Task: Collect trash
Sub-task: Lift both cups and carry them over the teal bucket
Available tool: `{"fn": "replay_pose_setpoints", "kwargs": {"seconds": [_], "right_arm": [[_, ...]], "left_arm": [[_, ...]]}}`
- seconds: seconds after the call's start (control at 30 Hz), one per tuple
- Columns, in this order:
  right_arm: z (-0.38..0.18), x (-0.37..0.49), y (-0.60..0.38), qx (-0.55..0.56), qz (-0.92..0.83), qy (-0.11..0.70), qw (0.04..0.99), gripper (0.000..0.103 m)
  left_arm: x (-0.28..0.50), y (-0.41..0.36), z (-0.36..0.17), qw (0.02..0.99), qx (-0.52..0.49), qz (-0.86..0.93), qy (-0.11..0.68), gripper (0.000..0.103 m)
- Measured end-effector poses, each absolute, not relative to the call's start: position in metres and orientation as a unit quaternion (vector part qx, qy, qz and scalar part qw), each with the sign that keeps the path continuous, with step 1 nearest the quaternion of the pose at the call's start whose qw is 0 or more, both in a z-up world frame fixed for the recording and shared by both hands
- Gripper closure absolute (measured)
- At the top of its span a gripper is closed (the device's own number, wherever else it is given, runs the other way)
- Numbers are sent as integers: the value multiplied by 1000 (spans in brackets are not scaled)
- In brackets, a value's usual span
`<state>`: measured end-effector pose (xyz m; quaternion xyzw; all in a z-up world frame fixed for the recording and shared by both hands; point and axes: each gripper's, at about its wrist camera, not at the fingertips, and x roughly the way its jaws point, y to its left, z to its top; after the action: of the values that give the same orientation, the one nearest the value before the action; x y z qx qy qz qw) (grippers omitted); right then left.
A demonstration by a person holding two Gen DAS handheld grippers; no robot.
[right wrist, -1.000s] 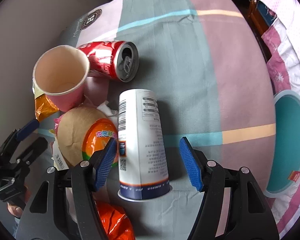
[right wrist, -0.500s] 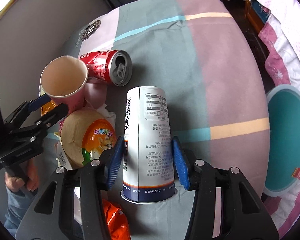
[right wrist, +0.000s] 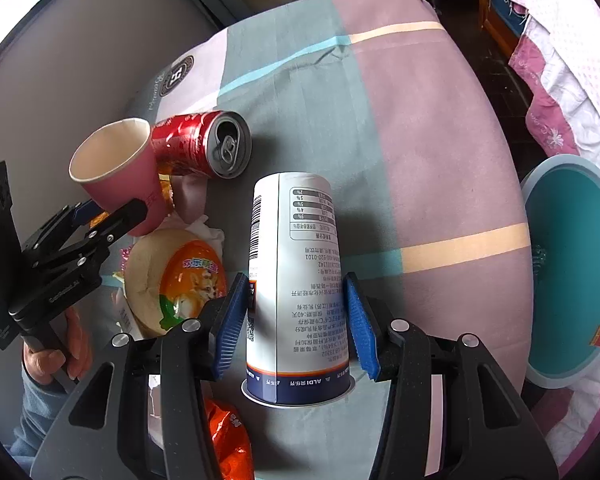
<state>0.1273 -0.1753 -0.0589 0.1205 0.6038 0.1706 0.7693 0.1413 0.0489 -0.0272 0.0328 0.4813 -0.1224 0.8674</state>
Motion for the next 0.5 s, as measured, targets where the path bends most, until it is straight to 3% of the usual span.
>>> {"fn": "replay_pose_setpoints", "kwargs": {"seconds": [0.5], "right_arm": [[-54, 118, -182, 133, 176, 599, 770, 57]], "left_arm": [[117, 39, -20, 857, 36, -152, 491, 38]]}}
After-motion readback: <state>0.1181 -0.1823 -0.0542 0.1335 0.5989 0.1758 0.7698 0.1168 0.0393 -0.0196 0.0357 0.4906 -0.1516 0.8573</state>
